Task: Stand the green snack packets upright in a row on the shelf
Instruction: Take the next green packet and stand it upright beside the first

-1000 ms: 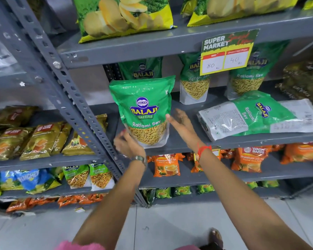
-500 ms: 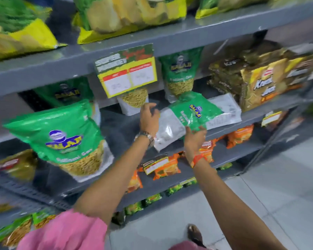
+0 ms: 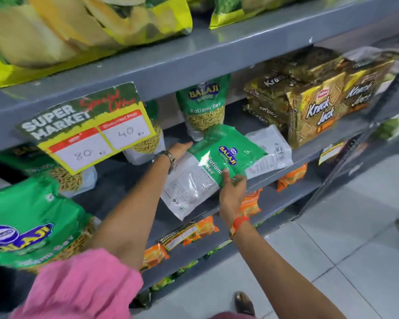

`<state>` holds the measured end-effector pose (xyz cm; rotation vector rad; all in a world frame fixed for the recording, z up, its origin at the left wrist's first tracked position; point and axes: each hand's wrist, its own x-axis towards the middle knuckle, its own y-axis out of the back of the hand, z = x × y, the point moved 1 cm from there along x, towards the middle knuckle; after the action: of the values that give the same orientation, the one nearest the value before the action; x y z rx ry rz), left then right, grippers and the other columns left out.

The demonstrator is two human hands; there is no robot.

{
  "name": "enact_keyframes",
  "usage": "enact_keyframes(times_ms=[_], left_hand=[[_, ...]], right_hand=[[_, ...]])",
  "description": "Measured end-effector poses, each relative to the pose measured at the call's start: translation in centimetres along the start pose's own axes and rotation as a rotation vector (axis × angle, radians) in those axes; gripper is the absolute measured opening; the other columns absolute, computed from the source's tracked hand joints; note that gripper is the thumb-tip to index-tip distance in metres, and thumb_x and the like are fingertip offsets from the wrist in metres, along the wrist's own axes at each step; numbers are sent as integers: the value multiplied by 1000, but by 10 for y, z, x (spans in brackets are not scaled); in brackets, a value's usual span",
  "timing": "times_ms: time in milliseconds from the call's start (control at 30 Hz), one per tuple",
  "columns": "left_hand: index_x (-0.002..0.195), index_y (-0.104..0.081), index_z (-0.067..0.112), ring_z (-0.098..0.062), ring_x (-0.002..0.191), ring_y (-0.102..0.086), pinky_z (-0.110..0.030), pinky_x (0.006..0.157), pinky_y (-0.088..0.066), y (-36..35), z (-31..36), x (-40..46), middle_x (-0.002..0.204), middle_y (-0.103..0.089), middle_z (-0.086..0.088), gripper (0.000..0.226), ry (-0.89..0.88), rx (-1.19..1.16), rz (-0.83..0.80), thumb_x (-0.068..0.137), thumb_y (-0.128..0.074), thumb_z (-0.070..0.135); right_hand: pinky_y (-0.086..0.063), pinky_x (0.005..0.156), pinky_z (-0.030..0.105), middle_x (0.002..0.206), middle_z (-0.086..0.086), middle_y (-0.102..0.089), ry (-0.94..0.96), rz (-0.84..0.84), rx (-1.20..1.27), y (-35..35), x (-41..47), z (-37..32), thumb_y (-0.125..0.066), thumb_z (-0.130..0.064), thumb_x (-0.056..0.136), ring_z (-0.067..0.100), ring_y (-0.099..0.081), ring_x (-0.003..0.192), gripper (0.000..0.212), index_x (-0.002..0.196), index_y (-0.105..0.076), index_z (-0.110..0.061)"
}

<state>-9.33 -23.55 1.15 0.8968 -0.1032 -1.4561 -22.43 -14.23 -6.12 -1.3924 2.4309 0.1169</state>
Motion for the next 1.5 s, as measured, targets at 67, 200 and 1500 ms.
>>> enact_keyframes(times_ms=[67,200,1500], left_hand=[[138,-37,-1,-31,133,-40,-32,107,-33,7,-3,2,147,-38,-18,55,25,-76,59,95,-44,33],[134,-39,-4,-29,128,-46,-35,102,-41,21,-18,-8,140,-46,-17,53,52,-368,136,91,-54,22],[134,-32,14,-19,118,-49,-31,99,-43,1,-56,-128,132,-46,-7,94,-397,-521,766,59,-80,40]], right_hand=[[-36,59,25,72,-6,-41,53,21,33,-1,-2,-3,-53,-34,90,13,-42,68,28,89,-38,-11],[-46,70,37,74,-6,-47,143,2,66,-7,-10,-19,-56,-27,89,19,-49,76,19,87,-45,-12],[-52,44,18,82,-2,-59,220,-1132,-349,-81,-13,-68,-70,-14,77,2,-60,57,33,101,-49,-21]])
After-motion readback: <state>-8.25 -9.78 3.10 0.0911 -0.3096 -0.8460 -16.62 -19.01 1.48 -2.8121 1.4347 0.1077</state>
